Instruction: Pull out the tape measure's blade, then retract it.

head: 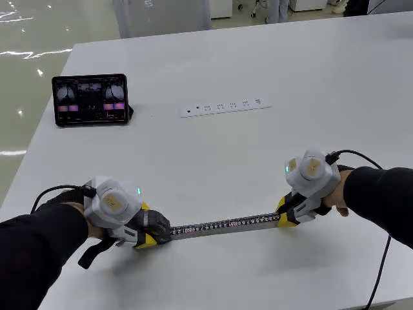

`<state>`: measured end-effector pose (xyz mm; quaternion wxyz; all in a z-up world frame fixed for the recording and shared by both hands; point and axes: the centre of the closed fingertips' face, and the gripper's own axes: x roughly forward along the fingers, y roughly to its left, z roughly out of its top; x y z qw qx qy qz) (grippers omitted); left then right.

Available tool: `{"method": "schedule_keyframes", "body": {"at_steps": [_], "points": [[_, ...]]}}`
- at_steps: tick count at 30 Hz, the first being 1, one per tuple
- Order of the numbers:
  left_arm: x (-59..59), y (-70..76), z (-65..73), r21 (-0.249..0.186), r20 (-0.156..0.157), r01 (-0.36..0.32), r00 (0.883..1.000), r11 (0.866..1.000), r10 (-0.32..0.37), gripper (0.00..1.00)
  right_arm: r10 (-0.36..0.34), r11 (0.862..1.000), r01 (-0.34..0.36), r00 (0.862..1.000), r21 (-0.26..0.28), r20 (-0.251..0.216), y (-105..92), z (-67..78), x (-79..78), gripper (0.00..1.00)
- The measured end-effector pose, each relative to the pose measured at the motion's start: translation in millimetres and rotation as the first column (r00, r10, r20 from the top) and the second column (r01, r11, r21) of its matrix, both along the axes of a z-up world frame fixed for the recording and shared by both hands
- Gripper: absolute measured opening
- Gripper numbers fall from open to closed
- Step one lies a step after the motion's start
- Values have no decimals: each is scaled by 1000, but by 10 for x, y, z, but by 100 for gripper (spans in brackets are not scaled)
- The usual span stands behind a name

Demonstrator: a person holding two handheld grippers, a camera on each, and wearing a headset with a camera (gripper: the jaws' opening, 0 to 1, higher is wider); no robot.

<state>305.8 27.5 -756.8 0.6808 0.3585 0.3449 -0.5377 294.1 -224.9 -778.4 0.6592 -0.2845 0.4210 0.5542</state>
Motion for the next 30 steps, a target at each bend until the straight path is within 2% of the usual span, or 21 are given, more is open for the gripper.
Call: {"method": "schedule_keyframes", "body": {"at_steps": [6,13,20,27,30], "points": [[-2,-1,1,0,3,3,1000,1000,-3,35,-3,1000,3,1000,-2,1,-1,-1,2,10],[7,-12,8,-12,3,15,1000,1000,-15,36,33,999,-32,999,-39,39,4,-13,-13,11],[5,-13,9,-5,12,14,1000,1000,-14,36,38,998,-36,998,-48,49,8,-13,-8,11],[17,-9,1,-6,26,21,999,1000,-21,37,84,994,-79,994,-74,67,13,-14,-9,12],[47,-2,31,-12,28,9,1000,1000,-9,41,109,991,-101,990,-84,87,17,-13,-23,12]]}}
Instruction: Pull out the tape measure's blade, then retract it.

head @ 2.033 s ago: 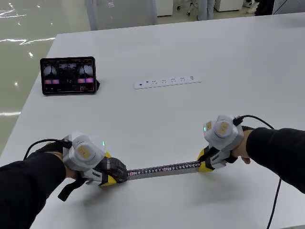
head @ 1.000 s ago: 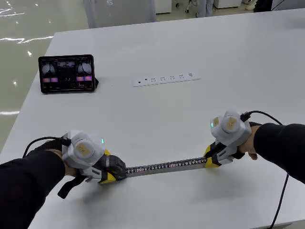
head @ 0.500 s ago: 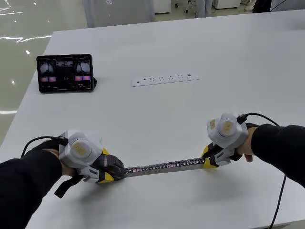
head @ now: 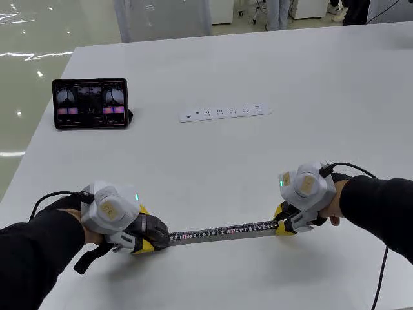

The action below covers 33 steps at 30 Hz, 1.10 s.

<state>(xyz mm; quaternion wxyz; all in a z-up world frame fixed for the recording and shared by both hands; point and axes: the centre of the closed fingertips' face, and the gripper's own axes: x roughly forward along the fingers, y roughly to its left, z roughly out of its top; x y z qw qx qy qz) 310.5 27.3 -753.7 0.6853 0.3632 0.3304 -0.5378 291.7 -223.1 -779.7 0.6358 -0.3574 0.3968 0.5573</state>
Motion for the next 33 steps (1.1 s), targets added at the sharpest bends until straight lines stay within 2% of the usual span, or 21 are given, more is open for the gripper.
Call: {"method": "schedule_keyframes", "body": {"at_steps": [2,5,10,13,15,18,23,26,31,33], "points": [[9,-9,21,-11,-13,-11,1000,1000,11,44,-2,1000,2,1000,0,7,-6,4,15,13],[4,-19,55,-23,-19,-12,1000,1000,11,54,-4,1000,4,1000,-3,15,-24,14,25,16],[-29,-9,69,-25,-35,-2,999,1000,1,56,-17,1000,17,1000,-7,6,-51,19,16,17],[-108,-2,52,-19,-69,6,998,1000,-7,59,-38,999,38,999,5,2,-55,40,23,20],[-134,-1,47,-14,-63,19,998,1000,-20,60,-53,999,53,999,12,-7,-53,52,23,22],[-153,-3,52,-18,-78,7,997,1000,-9,65,-65,998,65,998,26,-21,-38,83,4,28],[-152,4,79,-26,-84,-3,996,1000,1,67,-42,998,44,998,46,-48,16,129,-80,41],[-164,20,87,-17,-87,1,996,1000,-3,71,-34,998,37,998,54,-55,43,157,-103,46],[-184,37,97,-1,-79,28,996,1000,-28,76,-23,999,25,998,35,-60,19,164,-120,54],[-176,30,135,-15,-80,16,997,1000,-17,81,-32,999,34,997,29,-68,7,166,-127,57]]}}
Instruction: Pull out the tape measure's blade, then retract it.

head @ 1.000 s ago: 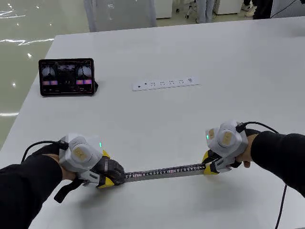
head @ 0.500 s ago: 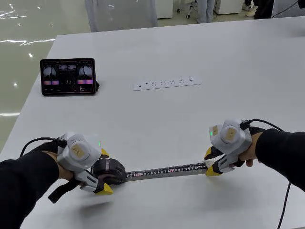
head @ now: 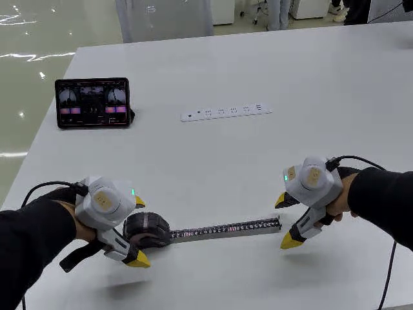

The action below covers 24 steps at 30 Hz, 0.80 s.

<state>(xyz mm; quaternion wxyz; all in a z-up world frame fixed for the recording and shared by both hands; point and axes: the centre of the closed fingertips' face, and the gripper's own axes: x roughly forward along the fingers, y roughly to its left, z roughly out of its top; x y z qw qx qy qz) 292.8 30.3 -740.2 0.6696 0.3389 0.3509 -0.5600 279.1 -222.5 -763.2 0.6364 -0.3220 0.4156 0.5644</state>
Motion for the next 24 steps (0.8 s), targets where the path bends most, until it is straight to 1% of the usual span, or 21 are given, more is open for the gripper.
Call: {"method": "schedule_keyframes", "body": {"at_steps": [2,3,4,5,6,7,9,10,12,13,15,16,17,18,19,20,21,24], "points": [[13,-1,20,-10,0,-8,1000,1000,8,86,-10,1000,10,1000,3,-4,-3,11,4,61],[39,-14,43,-24,22,-1,1000,1000,2,90,-17,1000,17,1000,10,9,0,21,32,63],[66,-26,62,-35,42,-6,999,999,7,94,-27,1000,26,999,16,30,4,30,71,69],[54,-22,73,-36,33,-10,999,999,12,98,-44,999,44,998,13,33,-8,35,90,72],[53,-19,81,-38,28,-21,999,999,22,99,-56,998,56,998,13,33,-12,42,105,75],[69,-25,94,-45,38,-21,999,999,23,99,-62,998,61,997,17,37,-8,49,116,79],[74,-20,101,-50,35,-29,999,998,30,99,-70,997,69,997,25,42,-5,58,128,85],[69,-7,100,-44,23,-41,999,998,42,99,-73,997,71,996,28,42,-3,58,132,87],[67,3,100,-39,20,-46,999,998,47,99,-72,997,71,996,38,50,12,66,136,92],[70,13,93,-34,17,-52,998,998,52,99,-79,996,76,995,43,56,22,71,137,98],[73,22,87,-30,19,-55,998,998,55,99,-72,997,70,996,45,54,24,86,126,99],[90,26,87,-29,30,-52,998,998,53,99,-77,996,75,996,38,48,11,84,114,99],[115,36,94,-26,51,-53,997,998,54,99,-92,995,90,994,31,52,-5,81,130,99],[113,42,91,-26,39,-66,997,997,67,99,-97,995,95,994,36,55,2,81,134,99],[88,39,83,-33,5,-89,996,996,89,99,-97,995,95,994,39,52,-1,88,130,99],[118,44,92,-39,13,-94,995,995,94,99,-107,993,105,993,47,51,-6,98,136,99],[124,51,94,-40,18,-96,995,995,96,99,-112,993,109,992,48,55,-12,99,145,99],[132,77,92,-40,20,-112,993,993,113,99,-125,991,122,990,48,65,-45,102,157,99]]}}
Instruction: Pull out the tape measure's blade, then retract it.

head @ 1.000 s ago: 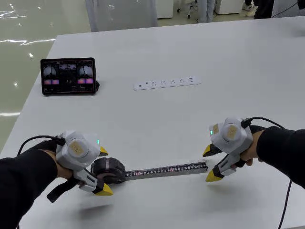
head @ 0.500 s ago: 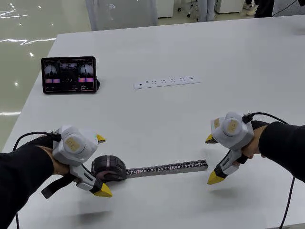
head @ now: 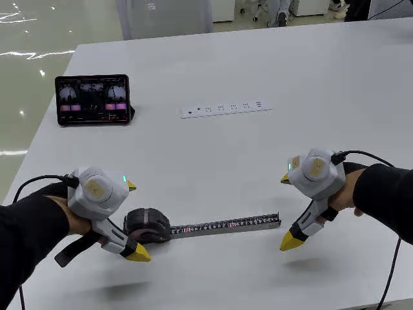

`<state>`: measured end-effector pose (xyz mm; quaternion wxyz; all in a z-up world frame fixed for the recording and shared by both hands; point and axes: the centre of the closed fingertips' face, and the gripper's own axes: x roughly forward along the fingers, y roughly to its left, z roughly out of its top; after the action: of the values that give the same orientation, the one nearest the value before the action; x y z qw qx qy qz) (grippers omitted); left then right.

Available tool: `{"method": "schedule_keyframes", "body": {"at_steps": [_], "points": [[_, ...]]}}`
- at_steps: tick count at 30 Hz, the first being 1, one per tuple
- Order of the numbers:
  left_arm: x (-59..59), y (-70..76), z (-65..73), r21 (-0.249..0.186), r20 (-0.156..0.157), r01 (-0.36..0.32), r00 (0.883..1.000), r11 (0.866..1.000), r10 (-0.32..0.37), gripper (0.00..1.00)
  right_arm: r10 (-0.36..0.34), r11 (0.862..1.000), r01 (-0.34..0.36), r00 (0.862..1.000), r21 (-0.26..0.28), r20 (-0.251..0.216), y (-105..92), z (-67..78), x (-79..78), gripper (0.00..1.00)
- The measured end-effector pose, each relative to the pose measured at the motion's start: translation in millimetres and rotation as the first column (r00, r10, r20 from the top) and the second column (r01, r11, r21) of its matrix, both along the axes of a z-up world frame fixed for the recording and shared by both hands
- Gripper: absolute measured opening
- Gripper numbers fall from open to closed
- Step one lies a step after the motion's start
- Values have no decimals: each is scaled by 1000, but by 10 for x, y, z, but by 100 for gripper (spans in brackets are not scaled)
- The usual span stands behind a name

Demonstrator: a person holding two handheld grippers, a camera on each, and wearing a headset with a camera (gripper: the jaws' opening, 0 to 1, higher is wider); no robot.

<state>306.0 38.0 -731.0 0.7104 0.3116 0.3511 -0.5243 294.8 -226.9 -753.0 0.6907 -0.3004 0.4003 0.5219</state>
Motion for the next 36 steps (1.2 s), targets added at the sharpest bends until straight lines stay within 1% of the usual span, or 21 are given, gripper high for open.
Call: {"method": "schedule_keyframes", "body": {"at_steps": [3,7,8,10,11,13,14,16,17,18,20,22,23,24,26,28,30,31,33,34,36], "points": [[31,42,1,1,8,-34,999,999,34,99,-16,1000,16,1000,9,14,-24,16,24,99],[52,61,53,-51,8,-103,995,993,104,99,-83,995,80,996,66,42,-34,51,81,99],[64,70,65,-60,14,-117,993,991,118,99,-94,993,90,994,73,51,-42,58,89,99],[99,116,98,-70,40,-162,986,984,165,99,-125,988,119,990,99,62,-50,82,92,99],[113,110,140,-98,51,-181,981,979,187,99,-142,985,134,988,111,65,-55,96,80,99],[134,115,191,-129,71,-205,974,970,215,99,-164,980,155,984,126,70,-58,126,56,99],[134,127,221,-152,58,-243,965,958,254,99,-182,976,171,981,136,66,-65,140,38,99],[170,142,269,-198,65,-274,954,941,292,99,-197,972,186,978,140,69,-85,153,-1,99],[156,158,265,-198,57,-282,953,939,298,99,-202,970,189,977,151,75,-83,166,-14,99],[121,176,251,-200,35,-296,951,934,308,99,-209,967,195,975,161,78,-103,155,-19,99],[101,197,241,-205,38,-302,948,931,316,99,-215,966,198,973,167,87,-121,151,-42,99],[61,210,245,-229,25,-325,940,918,339,99,-224,963,205,970,176,93,-134,160,-93,99],[57,224,253,-240,31,-336,935,911,353,99,-227,962,207,969,178,97,-146,159,-111,99],[68,240,280,-266,55,-343,928,901,369,99,-238,959,215,965,184,113,-169,163,-120,99],[12,268,285,-282,55,-356,921,891,386,99,-260,952,233,958,201,124,-206,172,-138,99],[-10,298,301,-306,81,-353,916,884,393,99,-268,948,239,955,208,125,-239,178,-179,99],[-54,330,295,-304,78,-363,912,880,403,99,-275,945,244,953,216,126,-259,190,-213,99],[-74,355,284,-309,73,-375,907,874,415,99,-278,944,247,952,218,130,-277,204,-237,99],[-92,394,278,-313,78,-387,900,868,429,99,-290,941,257,948,219,132,-313,198,-250,99],[-105,420,280,-319,74,-402,892,858,446,99,-300,937,266,945,227,130,-330,204,-266,99],[-127,451,286,-336,64,-421,883,843,466,99,-321,927,287,940,240,116,-349,203,-307,99]]}}
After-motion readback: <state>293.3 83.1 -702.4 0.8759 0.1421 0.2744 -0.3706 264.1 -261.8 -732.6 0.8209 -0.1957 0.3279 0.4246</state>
